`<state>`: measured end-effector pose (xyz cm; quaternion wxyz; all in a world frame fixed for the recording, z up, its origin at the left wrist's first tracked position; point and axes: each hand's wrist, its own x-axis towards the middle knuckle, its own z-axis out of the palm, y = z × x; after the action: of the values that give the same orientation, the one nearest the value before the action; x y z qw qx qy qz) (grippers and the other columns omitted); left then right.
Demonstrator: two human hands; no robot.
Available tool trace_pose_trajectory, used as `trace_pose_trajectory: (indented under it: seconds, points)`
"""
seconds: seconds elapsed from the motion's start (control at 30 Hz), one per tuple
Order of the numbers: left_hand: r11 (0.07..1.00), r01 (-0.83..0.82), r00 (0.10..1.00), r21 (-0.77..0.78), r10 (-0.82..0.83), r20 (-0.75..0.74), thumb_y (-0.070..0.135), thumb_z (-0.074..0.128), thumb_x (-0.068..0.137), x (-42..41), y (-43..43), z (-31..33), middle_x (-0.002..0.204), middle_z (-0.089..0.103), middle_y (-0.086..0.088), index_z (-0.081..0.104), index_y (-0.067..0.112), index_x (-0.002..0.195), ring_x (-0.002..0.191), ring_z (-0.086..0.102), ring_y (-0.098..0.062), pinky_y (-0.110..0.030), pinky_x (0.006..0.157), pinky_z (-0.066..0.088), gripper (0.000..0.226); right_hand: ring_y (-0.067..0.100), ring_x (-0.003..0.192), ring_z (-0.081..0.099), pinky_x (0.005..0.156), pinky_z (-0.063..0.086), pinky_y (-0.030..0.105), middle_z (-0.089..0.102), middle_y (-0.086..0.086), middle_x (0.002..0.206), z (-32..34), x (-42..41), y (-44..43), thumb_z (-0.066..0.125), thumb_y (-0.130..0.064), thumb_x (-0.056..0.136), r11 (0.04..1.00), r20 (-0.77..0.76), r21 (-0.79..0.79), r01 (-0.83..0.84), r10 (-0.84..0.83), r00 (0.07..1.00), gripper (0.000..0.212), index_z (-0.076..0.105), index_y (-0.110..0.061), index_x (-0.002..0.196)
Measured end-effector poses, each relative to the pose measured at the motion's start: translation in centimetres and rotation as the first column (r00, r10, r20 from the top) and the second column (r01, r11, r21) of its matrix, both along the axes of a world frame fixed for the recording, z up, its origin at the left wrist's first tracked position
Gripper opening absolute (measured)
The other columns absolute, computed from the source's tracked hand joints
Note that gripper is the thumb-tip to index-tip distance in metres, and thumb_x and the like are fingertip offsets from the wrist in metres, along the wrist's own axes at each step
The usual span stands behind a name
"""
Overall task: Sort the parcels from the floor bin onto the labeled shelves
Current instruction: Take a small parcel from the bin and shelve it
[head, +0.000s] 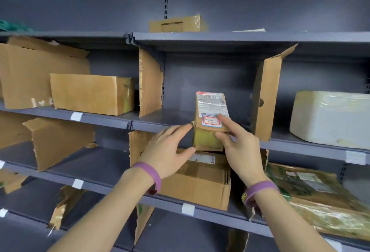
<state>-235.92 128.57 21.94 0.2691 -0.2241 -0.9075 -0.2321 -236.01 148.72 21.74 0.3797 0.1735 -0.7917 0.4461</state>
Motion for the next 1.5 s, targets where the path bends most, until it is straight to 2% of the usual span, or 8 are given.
trace_pose_trajectory:
  seconds: [0.17,0.37,0.6,0.73,0.8,0.93,1.07,1.5]
  points:
    - [0.998,0.052,0.995,-0.028,-0.054,-0.088,0.039,0.048,0.092,-6.3,-0.2,2.3,0.126,0.057,0.008,0.036,0.033,0.135,0.119,0.049,-0.016,-0.037,0.100,0.040,0.045,-0.019,0.094,0.054,0.075,0.044,0.002,0.056,-0.022,0.112,2.3,-5.2,-1.9,0.060,-0.024,0.095,0.992,0.000,0.049,0.116,-0.117,0.993,0.040,0.054,-0.037,0.132]
    - [0.999,-0.012,0.992,-0.049,0.006,-0.128,0.031,0.048,0.093,-12.2,-1.0,3.2,0.117,0.063,0.000,0.038,0.026,0.136,0.106,0.055,-0.024,-0.036,0.092,0.040,0.044,0.004,0.086,0.056,0.065,0.040,-0.003,0.067,-0.007,0.114,3.5,-10.6,-3.8,0.056,-0.024,0.098,0.963,0.075,0.123,0.240,-0.251,0.965,0.037,0.053,-0.032,0.134]
    - [0.996,-0.022,0.997,-0.089,0.016,-0.073,0.027,0.047,0.094,-16.6,-1.7,2.7,0.121,0.064,-0.002,0.014,0.030,0.148,0.107,0.058,-0.027,-0.038,0.097,0.041,0.063,0.018,0.087,0.062,0.075,0.051,0.027,0.069,0.001,0.109,3.9,-14.3,-5.0,0.046,-0.029,0.101,0.937,0.161,0.196,0.288,-0.321,0.933,0.038,0.045,-0.039,0.138]
    - [0.996,-0.006,0.998,-0.086,0.000,-0.070,0.029,0.045,0.095,-17.3,-1.9,2.5,0.120,0.065,0.000,0.006,0.032,0.149,0.107,0.059,-0.026,-0.038,0.100,0.041,0.067,0.009,0.078,0.061,0.064,0.044,0.014,0.066,-0.002,0.101,4.4,-14.3,-4.9,0.045,-0.033,0.102,0.934,0.193,0.223,0.280,-0.323,0.926,0.051,0.028,-0.035,0.150]
    - [0.998,0.027,0.993,-0.051,-0.033,-0.114,0.031,0.047,0.094,-16.9,-2.6,1.8,0.122,0.063,0.002,0.007,0.032,0.150,0.109,0.057,-0.023,-0.038,0.101,0.041,0.068,0.015,0.099,0.063,0.077,0.049,0.018,0.063,0.000,0.119,3.5,-13.2,-4.8,0.044,-0.036,0.101,0.923,0.156,0.256,0.288,-0.333,0.930,0.059,0.016,-0.036,0.153]
    - [0.988,0.135,0.975,-0.073,-0.145,-0.166,0.035,0.046,0.094,-15.8,-3.9,-0.4,0.132,0.053,0.011,0.011,0.043,0.146,0.122,0.048,-0.015,-0.038,0.106,0.035,0.063,0.020,0.142,0.033,0.109,0.039,0.038,0.034,-0.004,0.156,0.1,-10.5,-4.5,0.042,-0.039,0.101,0.799,-0.029,0.470,0.375,-0.410,0.912,0.053,0.023,-0.038,0.150]
    - [0.973,0.082,0.992,-0.215,-0.099,-0.072,0.041,0.039,0.096,-16.2,-3.7,-1.3,0.153,0.027,0.016,0.009,0.046,0.146,0.142,0.022,-0.014,-0.046,0.117,0.016,0.058,0.023,0.145,0.028,0.113,0.033,0.036,0.030,-0.005,0.157,-1.6,-10.4,-4.4,0.041,-0.040,0.102,0.665,-0.052,0.643,0.379,-0.456,0.889,0.050,0.030,-0.032,0.149]
    - [0.972,0.029,0.996,-0.235,-0.007,0.094,0.046,0.043,0.094,-16.2,-2.1,-1.0,0.159,0.011,0.005,0.005,0.039,0.148,0.146,0.009,-0.024,-0.049,0.117,0.013,0.066,0.027,0.149,0.018,0.118,0.025,0.040,0.021,-0.004,0.161,-1.4,-11.1,-5.1,0.043,-0.039,0.101,0.655,0.064,0.670,0.349,-0.520,0.852,0.055,0.023,-0.028,0.152]
